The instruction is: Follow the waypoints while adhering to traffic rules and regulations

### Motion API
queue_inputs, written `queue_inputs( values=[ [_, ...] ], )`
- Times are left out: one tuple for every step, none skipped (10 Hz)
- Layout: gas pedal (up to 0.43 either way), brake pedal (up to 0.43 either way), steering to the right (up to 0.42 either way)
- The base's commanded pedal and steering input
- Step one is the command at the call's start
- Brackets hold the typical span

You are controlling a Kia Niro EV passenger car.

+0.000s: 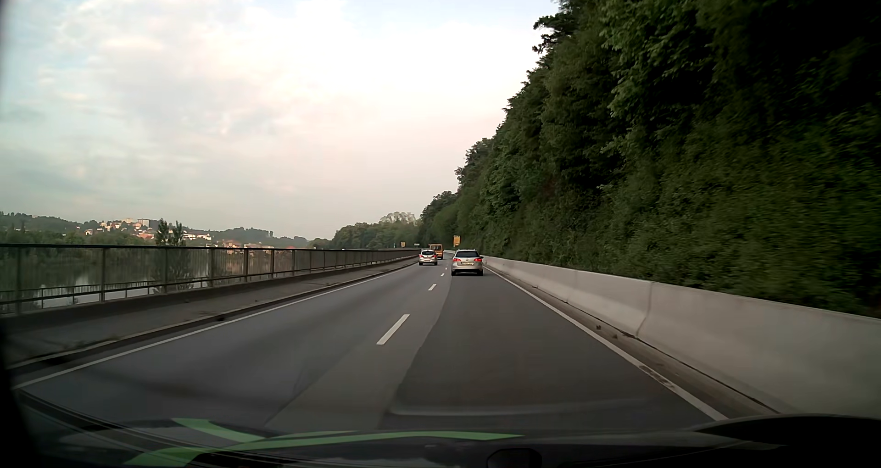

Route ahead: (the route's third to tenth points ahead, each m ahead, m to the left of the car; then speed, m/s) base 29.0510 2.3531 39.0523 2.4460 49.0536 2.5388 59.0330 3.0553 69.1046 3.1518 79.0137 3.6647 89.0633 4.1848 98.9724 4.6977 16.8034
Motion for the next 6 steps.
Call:
queue_inputs(
  values=[
    [0.11, 0.0, -0.001],
    [0.11, 0.0, -0.003],
    [0.11, 0.0, -0.003],
    [0.11, 0.0, -0.003],
    [0.11, 0.0, -0.003],
    [0.11, 0.0, -0.003]
  ],
)
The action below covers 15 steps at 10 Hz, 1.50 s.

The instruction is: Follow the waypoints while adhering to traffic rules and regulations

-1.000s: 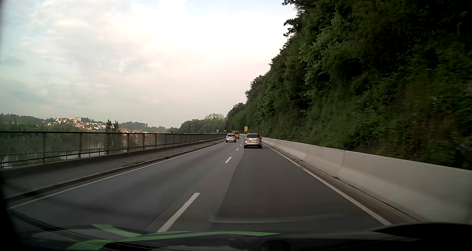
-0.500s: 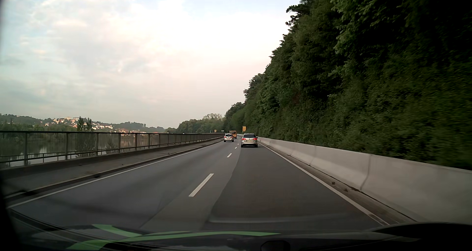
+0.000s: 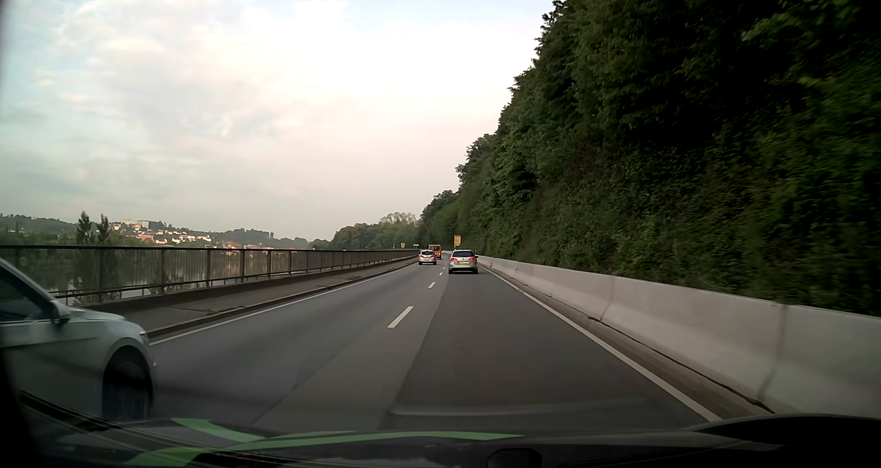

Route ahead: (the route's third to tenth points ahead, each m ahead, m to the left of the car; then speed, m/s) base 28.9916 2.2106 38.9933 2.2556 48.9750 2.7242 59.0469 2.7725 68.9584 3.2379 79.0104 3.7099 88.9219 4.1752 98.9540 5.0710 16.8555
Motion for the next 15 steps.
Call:
queue_inputs(
  values=[
    [0.11, 0.0, -0.003],
    [0.11, 0.0, -0.003],
    [0.11, 0.0, -0.003],
    [0.11, 0.0, -0.003],
    [0.11, 0.0, -0.003],
    [0.11, 0.0, -0.003],
    [0.11, 0.0, -0.003],
    [0.11, 0.0, -0.003],
    [0.11, 0.0, -0.003],
    [0.11, 0.0, -0.003],
    [0.11, 0.0, -0.003],
    [0.11, 0.0, -0.003],
    [0.11, 0.0, -0.002],
    [0.11, 0.0, 0.002],
    [0.11, 0.0, 0.003]
  ],
)
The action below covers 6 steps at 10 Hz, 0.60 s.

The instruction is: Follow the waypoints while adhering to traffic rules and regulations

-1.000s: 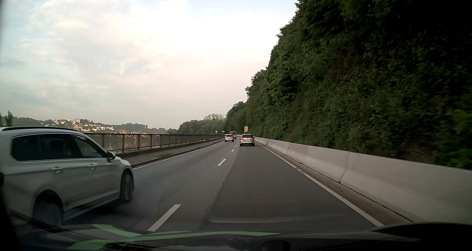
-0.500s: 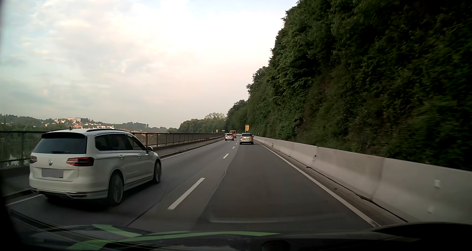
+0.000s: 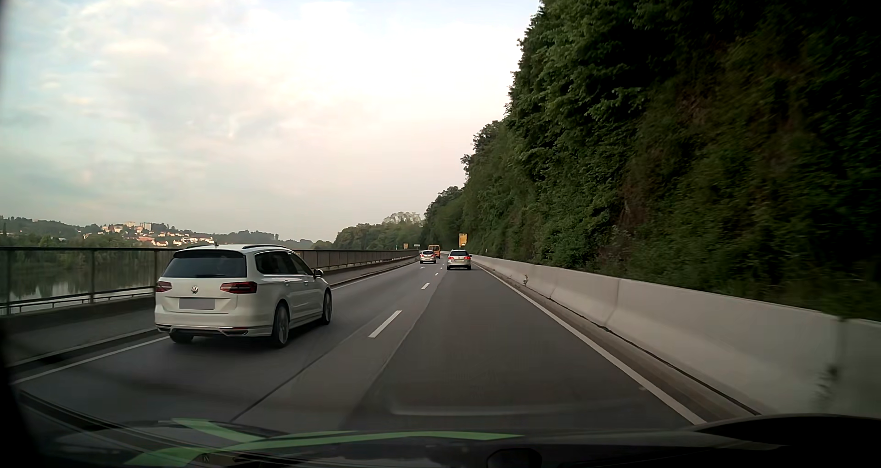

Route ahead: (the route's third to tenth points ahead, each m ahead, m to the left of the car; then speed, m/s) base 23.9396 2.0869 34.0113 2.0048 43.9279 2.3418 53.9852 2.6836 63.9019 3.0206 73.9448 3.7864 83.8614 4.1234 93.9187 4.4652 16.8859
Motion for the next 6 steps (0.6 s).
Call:
queue_inputs(
  values=[
    [0.11, 0.0, 0.001],
    [0.11, 0.0, -0.001],
    [0.11, 0.0, -0.003],
    [0.11, 0.0, -0.004],
    [0.11, 0.0, -0.004],
    [0.11, 0.0, -0.004]
  ],
)
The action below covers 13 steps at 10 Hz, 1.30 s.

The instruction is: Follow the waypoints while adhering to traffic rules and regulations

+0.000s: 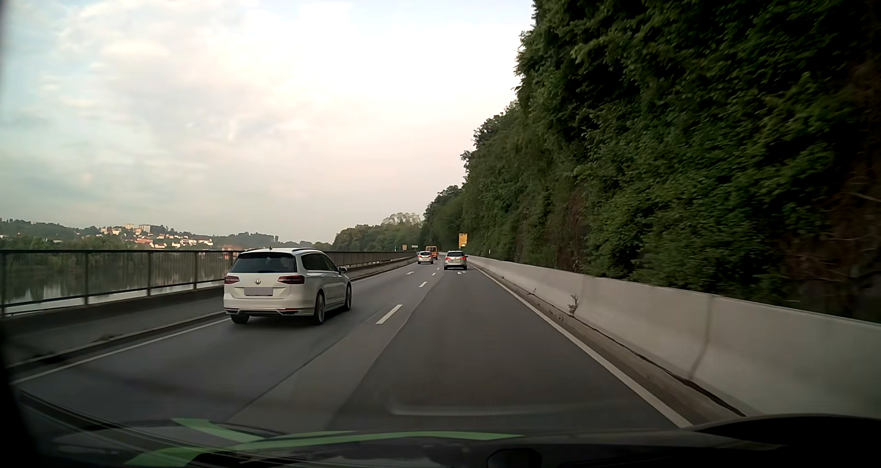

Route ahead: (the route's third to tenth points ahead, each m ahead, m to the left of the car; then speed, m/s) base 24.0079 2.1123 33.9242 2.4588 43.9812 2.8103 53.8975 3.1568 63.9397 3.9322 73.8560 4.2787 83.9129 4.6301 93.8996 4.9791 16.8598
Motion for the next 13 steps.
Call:
queue_inputs(
  values=[
    [0.11, 0.0, -0.004],
    [0.087, 0.0, -0.004],
    [0.067, 0.0, -0.004],
    [0.059, 0.0, -0.004],
    [0.059, 0.0, -0.004],
    [0.067, 0.0, -0.005],
    [0.067, 0.0, -0.005],
    [0.067, 0.0, -0.005],
    [0.067, 0.0, -0.005],
    [0.067, 0.0, -0.005],
    [0.067, 0.0, -0.005],
    [0.067, 0.0, -0.006],
    [0.067, 0.0, -0.009]
  ],
)
